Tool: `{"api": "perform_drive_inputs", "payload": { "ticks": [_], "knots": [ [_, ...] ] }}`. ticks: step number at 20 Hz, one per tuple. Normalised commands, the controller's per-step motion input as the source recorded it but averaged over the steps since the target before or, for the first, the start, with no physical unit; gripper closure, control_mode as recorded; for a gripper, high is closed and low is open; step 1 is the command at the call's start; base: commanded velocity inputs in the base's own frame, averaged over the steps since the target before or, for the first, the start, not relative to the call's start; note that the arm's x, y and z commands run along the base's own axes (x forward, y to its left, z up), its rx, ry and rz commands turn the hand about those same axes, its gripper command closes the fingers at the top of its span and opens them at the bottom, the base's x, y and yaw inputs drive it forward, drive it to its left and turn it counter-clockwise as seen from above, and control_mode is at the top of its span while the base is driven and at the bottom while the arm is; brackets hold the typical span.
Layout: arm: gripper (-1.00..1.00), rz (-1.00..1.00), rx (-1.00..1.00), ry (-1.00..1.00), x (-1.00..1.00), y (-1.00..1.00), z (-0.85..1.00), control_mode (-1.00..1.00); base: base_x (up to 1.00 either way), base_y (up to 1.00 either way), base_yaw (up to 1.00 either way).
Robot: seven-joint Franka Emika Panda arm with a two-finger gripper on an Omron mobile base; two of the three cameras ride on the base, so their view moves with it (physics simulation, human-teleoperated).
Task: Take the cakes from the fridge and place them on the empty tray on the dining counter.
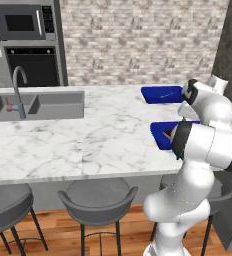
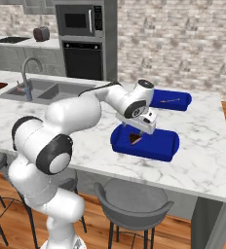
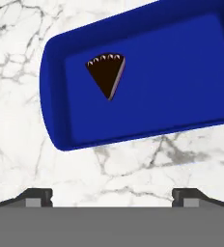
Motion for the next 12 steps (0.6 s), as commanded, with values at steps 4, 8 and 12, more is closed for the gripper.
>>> {"api": "perform_drive_inputs", "payload": {
  "ticks": [4, 8, 12],
  "knots": [
    [-1.00, -0.02, -0.11, 0.00, -1.00, 0.18, 1.00, -1.00, 0.00, 0.00, 0.00],
    [-1.00, 0.00, -0.13, 0.04, -1.00, 0.27, 1.00, -1.00, 0.00, 0.00, 0.00],
    [-1.00, 0.04, -0.15, 0.04, -1.00, 0.67, 0.79, -1.00, 0.00, 0.00, 0.00]
  ]
}}
